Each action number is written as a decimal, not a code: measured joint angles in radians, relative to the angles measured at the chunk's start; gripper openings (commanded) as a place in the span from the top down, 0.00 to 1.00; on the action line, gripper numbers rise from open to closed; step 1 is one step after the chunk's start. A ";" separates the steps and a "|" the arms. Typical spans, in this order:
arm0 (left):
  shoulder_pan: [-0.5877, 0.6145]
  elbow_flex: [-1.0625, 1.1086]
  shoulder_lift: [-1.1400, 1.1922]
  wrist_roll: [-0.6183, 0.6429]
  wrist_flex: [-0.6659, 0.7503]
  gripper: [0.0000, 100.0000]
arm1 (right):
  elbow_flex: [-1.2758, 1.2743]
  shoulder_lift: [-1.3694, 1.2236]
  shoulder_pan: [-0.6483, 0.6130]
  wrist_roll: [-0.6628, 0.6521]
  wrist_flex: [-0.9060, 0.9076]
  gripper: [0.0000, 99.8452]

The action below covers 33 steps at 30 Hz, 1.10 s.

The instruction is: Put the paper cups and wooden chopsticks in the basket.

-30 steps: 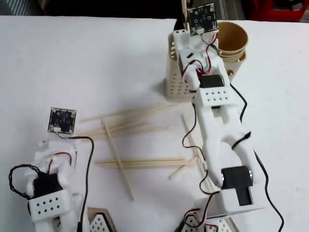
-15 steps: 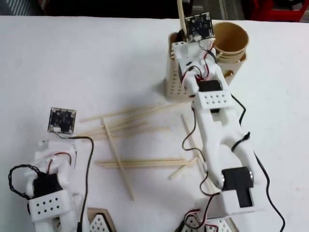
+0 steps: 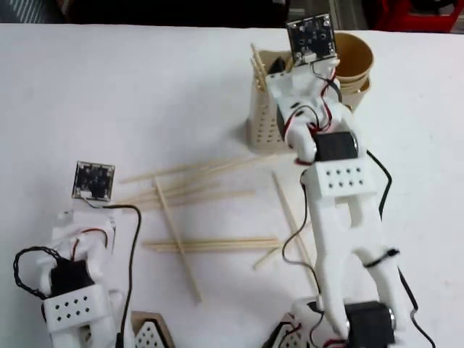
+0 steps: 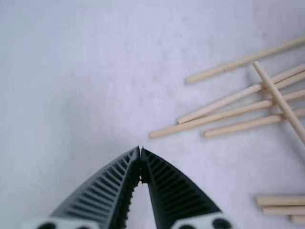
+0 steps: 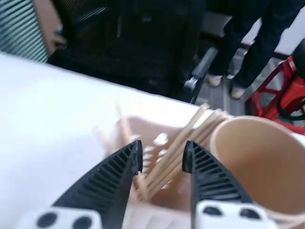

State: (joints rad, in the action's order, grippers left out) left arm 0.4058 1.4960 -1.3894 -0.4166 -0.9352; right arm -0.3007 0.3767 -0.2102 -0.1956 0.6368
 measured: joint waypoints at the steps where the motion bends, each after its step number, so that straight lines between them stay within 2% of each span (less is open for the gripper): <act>1: 0.000 0.000 0.000 0.000 0.000 0.98 | 0.000 0.023 -0.015 0.000 0.040 0.85; 7: 0.000 0.000 0.000 0.000 0.000 0.98 | 0.000 0.132 -0.141 -0.006 0.259 0.85; 15: 0.000 0.000 0.000 0.000 0.000 0.98 | -0.075 0.150 -0.351 -0.138 0.526 0.85; 20: 0.000 0.000 0.000 0.000 0.000 0.98 | -0.221 0.150 -0.471 -0.146 0.559 0.84; 25: 0.000 0.000 0.000 0.000 0.000 0.98 | -0.358 0.150 -0.500 -0.155 0.560 0.84; 33: 0.000 0.000 0.000 0.000 0.000 0.98 | -0.520 0.150 -0.502 -0.397 0.560 0.84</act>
State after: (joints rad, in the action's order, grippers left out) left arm 0.4058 1.4960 -1.3894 -0.4166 -0.9352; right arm -0.8209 0.5271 -0.7119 -0.5930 1.1968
